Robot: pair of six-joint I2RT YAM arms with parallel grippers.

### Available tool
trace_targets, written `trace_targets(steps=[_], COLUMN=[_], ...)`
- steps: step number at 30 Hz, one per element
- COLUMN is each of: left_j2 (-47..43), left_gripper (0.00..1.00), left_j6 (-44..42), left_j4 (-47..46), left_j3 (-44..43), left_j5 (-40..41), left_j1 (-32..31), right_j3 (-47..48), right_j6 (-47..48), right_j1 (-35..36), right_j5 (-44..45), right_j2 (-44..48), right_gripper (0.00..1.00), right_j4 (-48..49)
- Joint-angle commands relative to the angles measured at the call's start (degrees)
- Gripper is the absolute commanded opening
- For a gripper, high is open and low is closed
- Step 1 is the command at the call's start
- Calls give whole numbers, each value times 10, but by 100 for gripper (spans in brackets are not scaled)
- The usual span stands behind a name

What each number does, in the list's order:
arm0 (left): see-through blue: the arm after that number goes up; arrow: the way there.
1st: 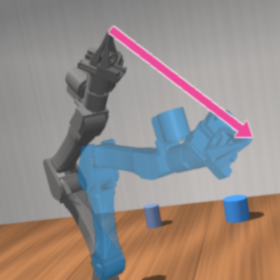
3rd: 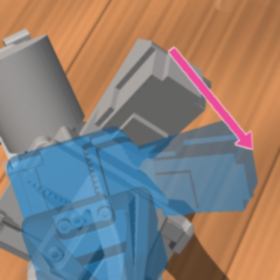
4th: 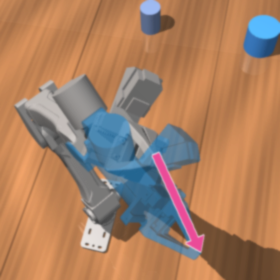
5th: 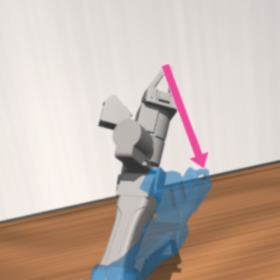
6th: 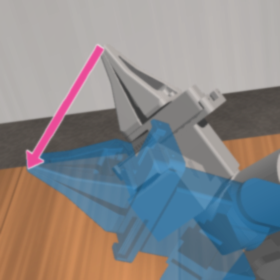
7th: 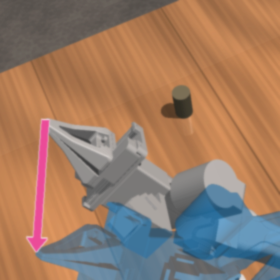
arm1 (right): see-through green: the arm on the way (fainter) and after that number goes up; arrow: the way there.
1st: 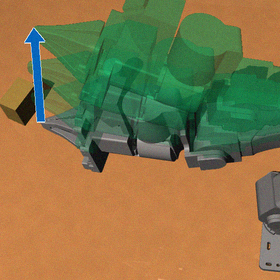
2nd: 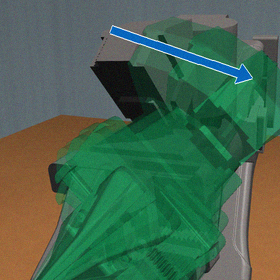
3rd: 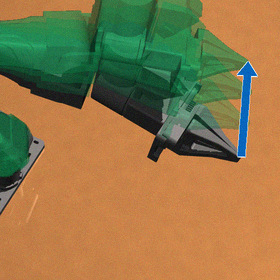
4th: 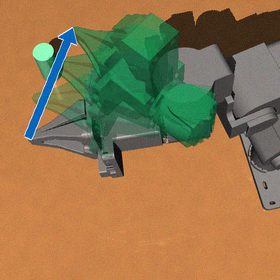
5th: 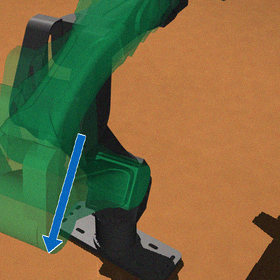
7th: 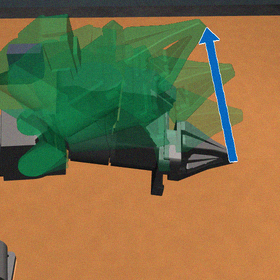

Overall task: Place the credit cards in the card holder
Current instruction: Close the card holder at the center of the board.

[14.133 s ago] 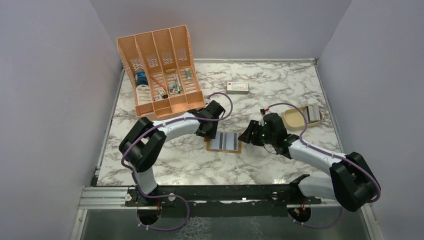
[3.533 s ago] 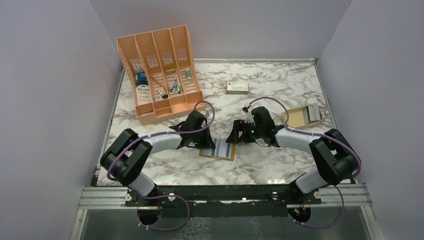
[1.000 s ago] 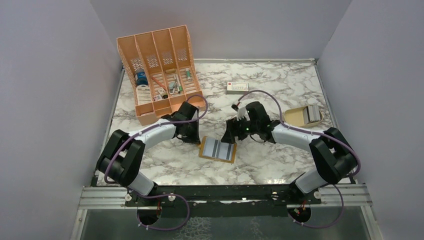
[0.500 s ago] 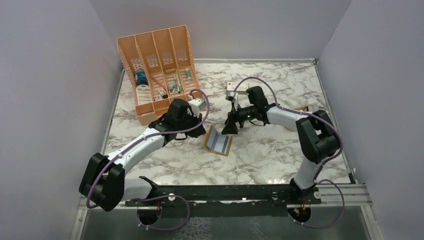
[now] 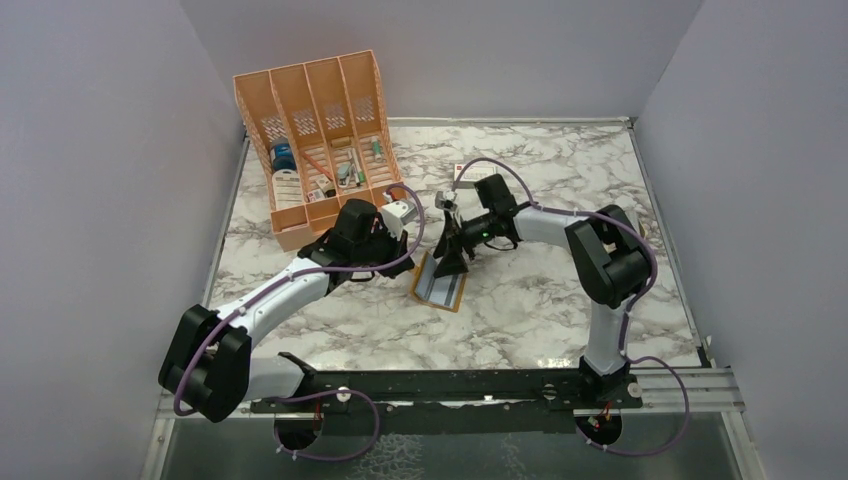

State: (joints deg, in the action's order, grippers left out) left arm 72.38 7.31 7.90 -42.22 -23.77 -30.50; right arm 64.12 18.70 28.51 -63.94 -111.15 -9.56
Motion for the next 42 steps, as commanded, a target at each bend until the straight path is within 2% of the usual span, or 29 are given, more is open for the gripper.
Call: trace_targets(steps=[1,9,23,29,35,42], left_j2=[-16,-3,-7,-9,-6,8], left_gripper=[0,0,0,0,0,0], left_j6=[-34,-31,-37,-30,-22,-6], left_j4=[-32,-28,-55,-61,-55,-39], left_j3=[9,8,19,24,24,22], left_j5=[-37,-23,-34,-37,-22,21], left_j1=[0,2,29,40,46,50], right_j3=[44,30,54,57,59,49], right_j6=[32,43,113,131,134,85], right_j1=[0,8,27,34,34,34], right_j5=[-15,17,-19,-12,-14,-30], right_j2=[-36,-52,-101,-112,-107,-91], right_gripper=[75,74,74,68,54,51], right_j4=[-24,-3,-50,-85,-110,-116])
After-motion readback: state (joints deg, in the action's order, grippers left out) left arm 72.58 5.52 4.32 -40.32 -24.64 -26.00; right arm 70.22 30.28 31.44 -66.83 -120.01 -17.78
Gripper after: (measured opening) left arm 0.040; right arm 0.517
